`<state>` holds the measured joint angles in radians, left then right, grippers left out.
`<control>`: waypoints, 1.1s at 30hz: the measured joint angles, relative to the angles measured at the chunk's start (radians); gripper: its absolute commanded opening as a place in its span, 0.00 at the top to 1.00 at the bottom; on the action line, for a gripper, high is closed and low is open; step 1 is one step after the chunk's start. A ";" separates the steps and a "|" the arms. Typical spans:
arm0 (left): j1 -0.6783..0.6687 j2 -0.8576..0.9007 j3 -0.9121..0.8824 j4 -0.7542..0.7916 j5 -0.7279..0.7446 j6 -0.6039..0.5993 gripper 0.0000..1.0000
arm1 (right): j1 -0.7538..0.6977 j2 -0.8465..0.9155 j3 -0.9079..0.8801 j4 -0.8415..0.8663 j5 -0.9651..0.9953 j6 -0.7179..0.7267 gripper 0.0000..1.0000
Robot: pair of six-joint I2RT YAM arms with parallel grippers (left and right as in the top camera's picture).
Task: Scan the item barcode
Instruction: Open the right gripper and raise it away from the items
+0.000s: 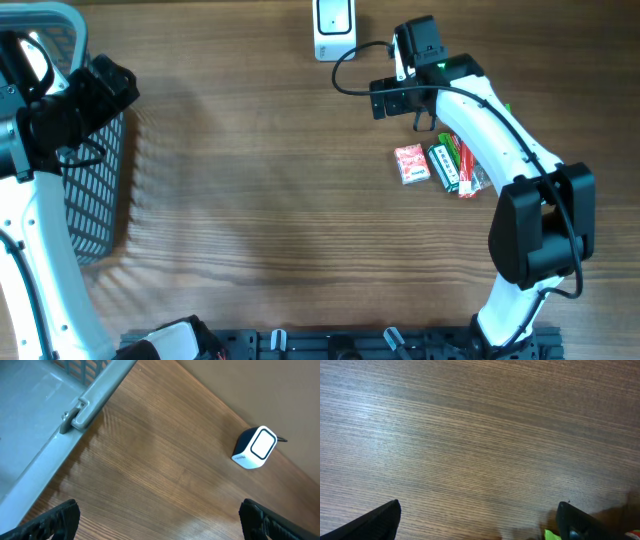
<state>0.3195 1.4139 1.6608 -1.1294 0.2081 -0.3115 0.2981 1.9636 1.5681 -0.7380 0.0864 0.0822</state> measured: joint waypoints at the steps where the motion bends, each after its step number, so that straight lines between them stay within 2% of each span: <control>1: 0.000 0.000 0.000 0.000 0.000 0.000 0.00 | 0.000 0.000 0.000 0.000 0.000 0.000 0.00; 9: 0.000 0.000 0.000 0.000 0.000 0.000 0.00 | 0.000 -0.002 0.000 -0.001 0.000 0.000 0.00; 14: 0.000 0.000 0.000 0.000 0.000 0.000 0.00 | 0.000 -0.097 -0.001 -0.001 0.000 0.000 0.00; 33: 0.000 0.000 0.000 0.000 0.000 0.000 0.00 | 0.000 -0.865 0.000 -0.033 0.000 -0.005 0.00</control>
<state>0.3195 1.4139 1.6608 -1.1297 0.2081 -0.3115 0.2981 1.0988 1.5677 -0.7708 0.0868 0.0772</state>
